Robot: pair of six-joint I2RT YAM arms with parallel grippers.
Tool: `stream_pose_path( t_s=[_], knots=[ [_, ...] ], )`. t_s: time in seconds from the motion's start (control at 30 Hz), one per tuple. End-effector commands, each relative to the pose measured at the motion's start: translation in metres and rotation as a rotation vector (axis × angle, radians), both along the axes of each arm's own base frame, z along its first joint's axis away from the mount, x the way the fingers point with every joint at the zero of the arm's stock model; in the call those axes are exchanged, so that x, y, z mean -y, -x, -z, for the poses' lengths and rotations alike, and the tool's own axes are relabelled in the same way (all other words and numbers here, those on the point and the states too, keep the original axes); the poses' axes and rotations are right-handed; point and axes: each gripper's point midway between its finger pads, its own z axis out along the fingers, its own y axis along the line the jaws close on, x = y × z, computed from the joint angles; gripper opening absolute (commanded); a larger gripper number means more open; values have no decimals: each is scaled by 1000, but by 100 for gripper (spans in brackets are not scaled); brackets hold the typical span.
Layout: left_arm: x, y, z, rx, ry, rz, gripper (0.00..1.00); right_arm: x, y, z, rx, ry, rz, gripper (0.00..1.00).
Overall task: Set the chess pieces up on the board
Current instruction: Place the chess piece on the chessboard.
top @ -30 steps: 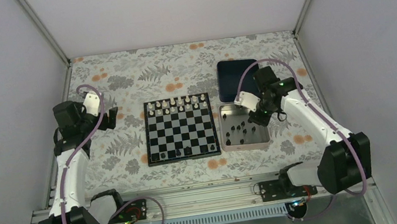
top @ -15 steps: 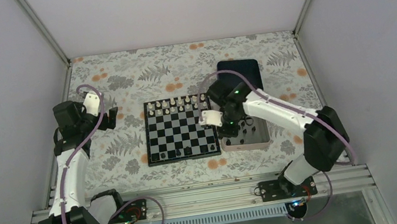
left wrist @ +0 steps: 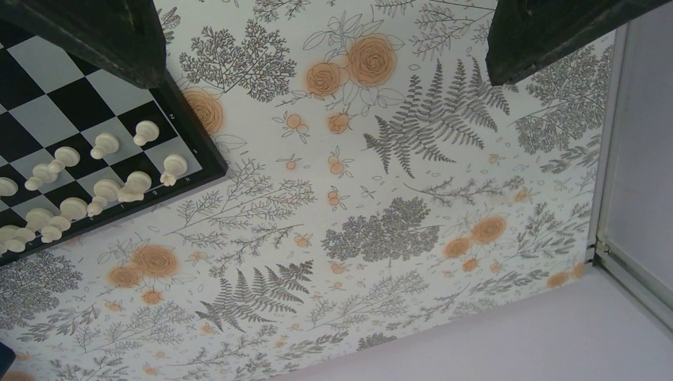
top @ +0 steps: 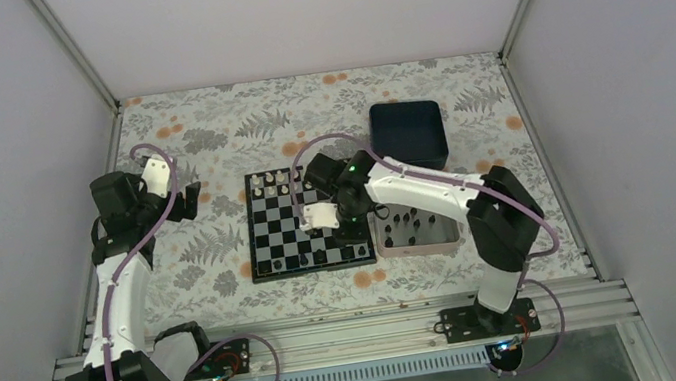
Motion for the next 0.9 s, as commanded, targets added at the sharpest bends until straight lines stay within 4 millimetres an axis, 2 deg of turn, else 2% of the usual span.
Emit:
stream_pose_path(
  t_s=[0.0,0.27,0.87],
  knots=[
    [-2,-3,-3,23,-2,-8,100,-15,3,4,-9,-15,-24,7],
    [-2,-2,-3,23,-1,-6,100,-23,4,16,-26,-15,-56,6],
    [-3,-2,-3,22,-3,-8,100,-34,12,27,-62,6,-99,7]
  ],
)
